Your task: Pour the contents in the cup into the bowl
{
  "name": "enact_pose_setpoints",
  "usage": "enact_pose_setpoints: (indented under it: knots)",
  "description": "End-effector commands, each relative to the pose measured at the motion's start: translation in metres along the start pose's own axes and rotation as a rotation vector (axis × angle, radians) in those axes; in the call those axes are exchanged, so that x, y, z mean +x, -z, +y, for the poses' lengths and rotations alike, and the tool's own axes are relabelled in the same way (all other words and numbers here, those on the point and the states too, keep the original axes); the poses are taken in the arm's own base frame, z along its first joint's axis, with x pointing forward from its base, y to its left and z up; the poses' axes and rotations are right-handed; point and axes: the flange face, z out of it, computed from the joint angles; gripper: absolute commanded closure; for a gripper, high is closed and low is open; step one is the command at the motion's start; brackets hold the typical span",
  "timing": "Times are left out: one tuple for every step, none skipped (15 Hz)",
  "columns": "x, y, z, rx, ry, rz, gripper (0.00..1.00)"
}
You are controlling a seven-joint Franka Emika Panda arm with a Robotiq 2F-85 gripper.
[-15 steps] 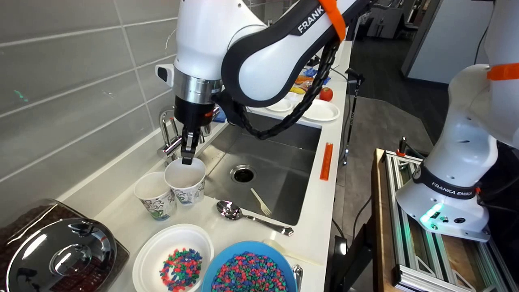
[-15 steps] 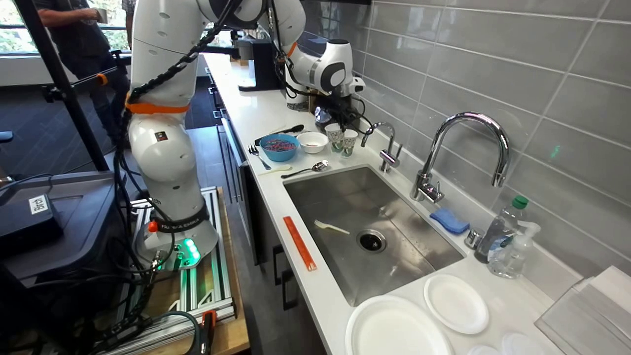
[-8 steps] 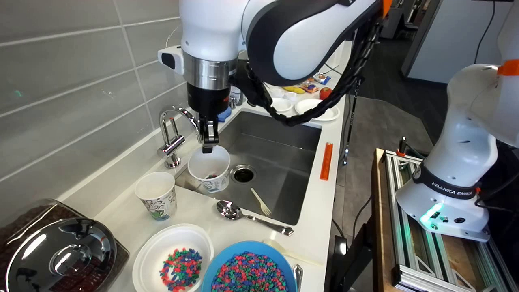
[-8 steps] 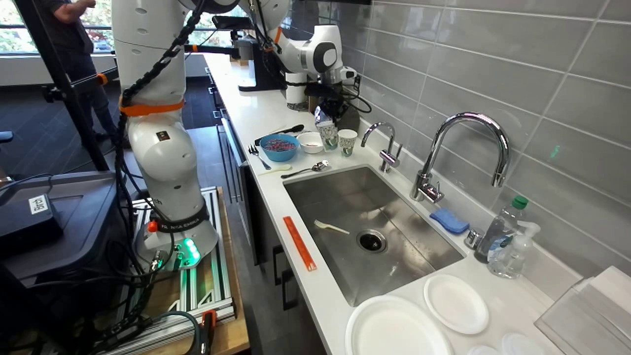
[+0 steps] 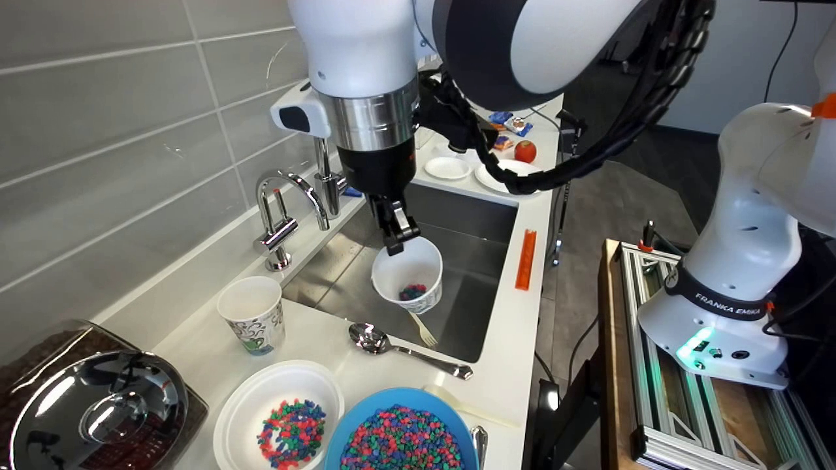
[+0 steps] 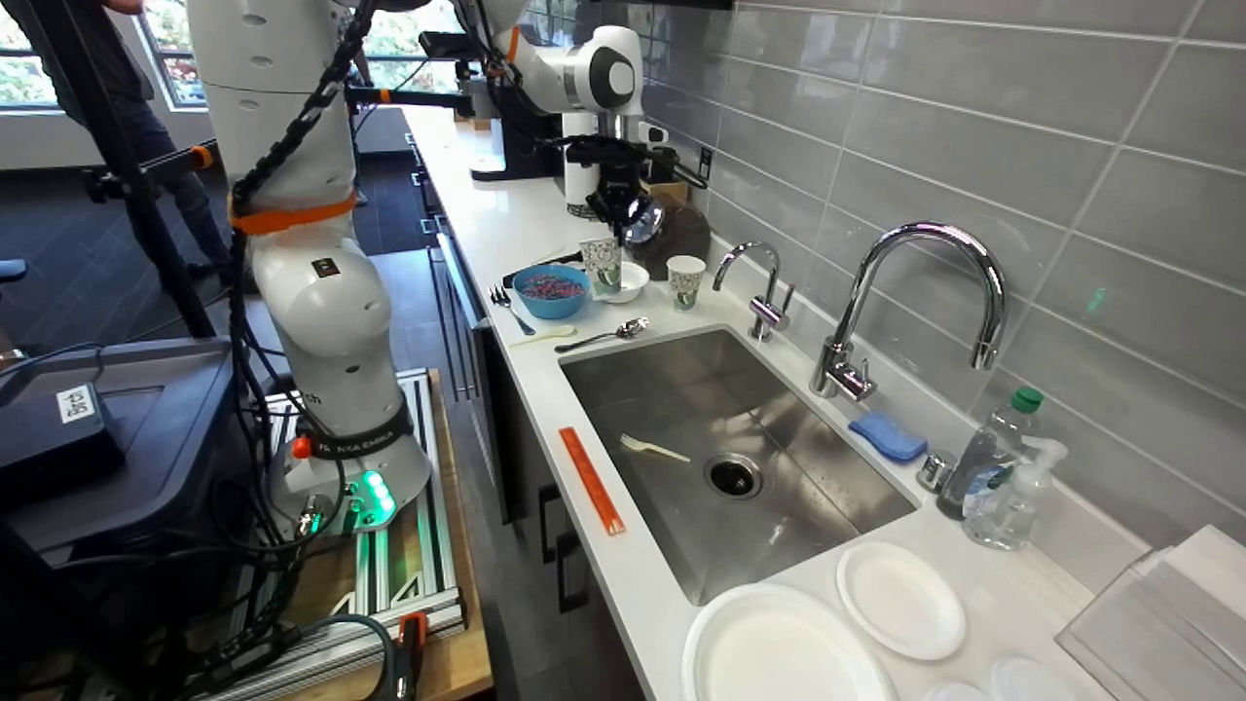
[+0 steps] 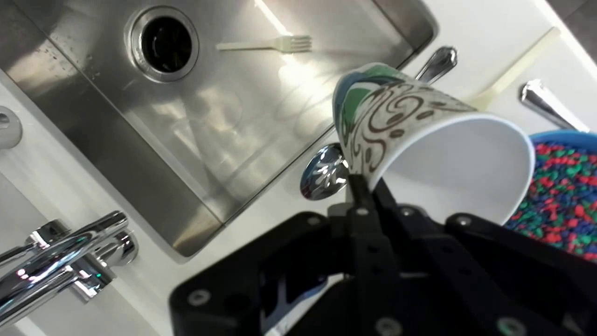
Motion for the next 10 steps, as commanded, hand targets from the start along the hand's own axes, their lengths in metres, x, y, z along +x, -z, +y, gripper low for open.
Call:
enact_pose_setpoints:
  knots:
    - [-0.004,-0.002,-0.019,0.057,0.111,-0.109,0.99]
    - [-0.005,-0.004,-0.024,0.071,0.137,-0.132,0.99]
    - [-0.004,-0.005,-0.027,0.087,0.163,-0.151,0.99]
    - [-0.002,-0.006,-0.031,0.112,0.191,-0.168,0.99]
    - [-0.002,-0.008,-0.035,0.135,0.218,-0.182,0.99]
    - [0.001,-0.01,-0.038,0.162,0.247,-0.191,0.99]
    - [0.003,-0.012,-0.04,0.186,0.271,-0.201,0.99]
    - [0.006,-0.014,-0.043,0.217,0.301,-0.206,0.99]
    - [0.011,-0.015,-0.047,0.255,0.334,-0.213,0.99]
    - [0.014,-0.017,-0.05,0.28,0.359,-0.226,0.99]
